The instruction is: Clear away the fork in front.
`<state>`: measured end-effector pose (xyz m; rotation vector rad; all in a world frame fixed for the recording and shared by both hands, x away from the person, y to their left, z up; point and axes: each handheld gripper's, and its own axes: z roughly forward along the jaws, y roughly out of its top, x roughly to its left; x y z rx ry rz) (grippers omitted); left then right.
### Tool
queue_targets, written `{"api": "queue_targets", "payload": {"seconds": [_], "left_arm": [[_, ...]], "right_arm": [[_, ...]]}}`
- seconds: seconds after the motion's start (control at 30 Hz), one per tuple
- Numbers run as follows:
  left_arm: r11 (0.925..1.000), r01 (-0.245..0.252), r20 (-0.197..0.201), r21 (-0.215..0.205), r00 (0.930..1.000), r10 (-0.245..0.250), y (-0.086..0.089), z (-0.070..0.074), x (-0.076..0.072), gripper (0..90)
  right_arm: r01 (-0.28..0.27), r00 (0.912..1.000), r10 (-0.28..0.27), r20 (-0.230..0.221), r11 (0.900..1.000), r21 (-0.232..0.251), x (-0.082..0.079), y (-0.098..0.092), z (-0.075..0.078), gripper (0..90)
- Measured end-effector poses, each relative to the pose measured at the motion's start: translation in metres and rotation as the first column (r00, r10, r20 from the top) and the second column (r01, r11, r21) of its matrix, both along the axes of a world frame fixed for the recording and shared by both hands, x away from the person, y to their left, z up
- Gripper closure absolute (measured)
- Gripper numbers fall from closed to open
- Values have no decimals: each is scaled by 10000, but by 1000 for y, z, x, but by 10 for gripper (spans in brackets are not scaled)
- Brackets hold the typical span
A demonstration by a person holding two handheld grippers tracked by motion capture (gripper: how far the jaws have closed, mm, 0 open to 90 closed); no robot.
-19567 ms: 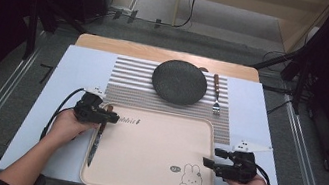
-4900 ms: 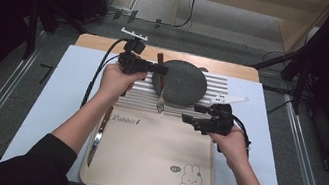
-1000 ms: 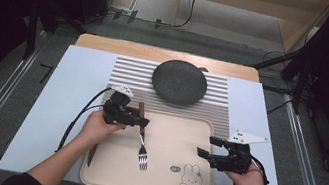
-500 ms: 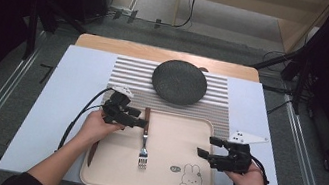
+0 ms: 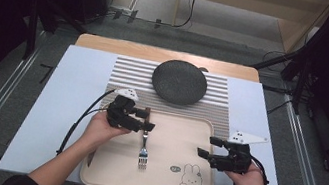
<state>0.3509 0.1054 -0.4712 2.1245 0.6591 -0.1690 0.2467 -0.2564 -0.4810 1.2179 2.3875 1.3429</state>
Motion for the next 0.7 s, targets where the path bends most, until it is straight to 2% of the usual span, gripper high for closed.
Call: {"api": "queue_targets", "payload": {"seconds": [0.13,0.23,0.3,0.4,0.47,0.6,0.7], "left_arm": [[9988,72,43,480,10000,-75,-10,-1,-6,414],[9973,102,34,733,9999,-105,-16,-5,-9,543],[9955,144,14,934,9999,-146,-20,-8,-10,665],[9924,259,130,1201,9995,-276,-24,-13,-11,804],[9910,352,30,1295,9994,-359,-26,-16,-12,875],[9870,399,-167,1554,9991,-377,-28,-20,-10,891],[9872,343,-338,1559,9990,-294,-27,-24,-8,891]], "right_arm": [[23,10000,-23,-14,10000,4,0,0,0,284],[17,10000,-17,-6,10000,-13,0,0,0,284],[13,10000,-13,-6,10000,-25,0,0,0,284],[18,10000,-18,-15,10000,-18,0,0,0,284],[29,10000,-29,-34,10000,2,-1,0,0,284],[22,10000,-22,-35,10000,8,-1,0,0,284],[12,10000,-12,-25,10000,-2,-1,0,0,284]]}}
